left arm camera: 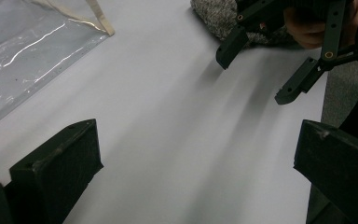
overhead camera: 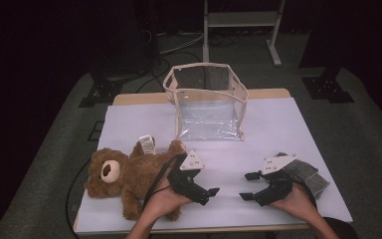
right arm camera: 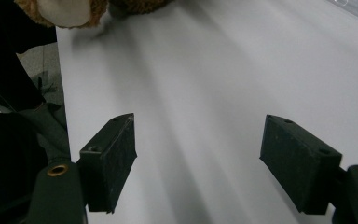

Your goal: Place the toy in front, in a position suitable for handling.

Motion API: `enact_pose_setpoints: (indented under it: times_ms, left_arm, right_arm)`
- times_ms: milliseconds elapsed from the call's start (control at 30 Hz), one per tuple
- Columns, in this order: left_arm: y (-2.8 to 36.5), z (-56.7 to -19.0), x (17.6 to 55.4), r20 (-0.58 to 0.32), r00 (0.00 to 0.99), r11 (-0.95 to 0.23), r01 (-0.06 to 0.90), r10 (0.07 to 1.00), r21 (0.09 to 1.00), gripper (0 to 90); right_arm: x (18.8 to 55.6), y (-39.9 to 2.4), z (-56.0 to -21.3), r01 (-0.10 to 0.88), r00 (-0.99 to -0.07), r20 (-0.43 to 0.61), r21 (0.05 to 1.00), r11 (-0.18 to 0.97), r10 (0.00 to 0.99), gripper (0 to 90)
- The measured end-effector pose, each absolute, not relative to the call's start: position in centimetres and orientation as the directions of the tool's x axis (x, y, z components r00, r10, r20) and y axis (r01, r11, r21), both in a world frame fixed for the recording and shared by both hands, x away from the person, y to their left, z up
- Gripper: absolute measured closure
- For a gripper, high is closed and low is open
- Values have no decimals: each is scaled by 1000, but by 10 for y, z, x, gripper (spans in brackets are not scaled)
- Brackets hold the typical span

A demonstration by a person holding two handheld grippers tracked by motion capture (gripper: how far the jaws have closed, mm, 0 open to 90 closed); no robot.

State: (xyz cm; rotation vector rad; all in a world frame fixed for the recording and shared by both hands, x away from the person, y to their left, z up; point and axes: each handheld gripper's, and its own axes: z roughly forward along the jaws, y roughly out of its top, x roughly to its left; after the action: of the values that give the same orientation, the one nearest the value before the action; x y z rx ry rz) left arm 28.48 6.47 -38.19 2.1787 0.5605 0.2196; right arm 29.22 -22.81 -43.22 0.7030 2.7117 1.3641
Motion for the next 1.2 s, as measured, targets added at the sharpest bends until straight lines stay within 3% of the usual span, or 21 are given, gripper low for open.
enact_pose_setpoints:
  times_ms: [533, 867, 1000, 1200]
  left_arm:
    - [74, -367, 282, -44, 895, -514, 294, 443, 806, 0]
    - [91, -347, 279, 17, 920, -549, 219, 392, 807, 0]
    - [103, -337, 280, 46, 932, -573, 181, 359, 799, 59]
    - [126, -325, 283, 78, 936, -605, 157, 343, 781, 59]
  right_arm:
    - [294, -227, -434, 386, -898, 183, 763, 518, 399, 249]
    - [292, -231, -432, 396, -892, 191, 769, 503, 410, 246]
    - [292, -232, -432, 396, -891, 191, 772, 498, 412, 246]
    - [291, -233, -432, 393, -892, 188, 770, 503, 410, 246]
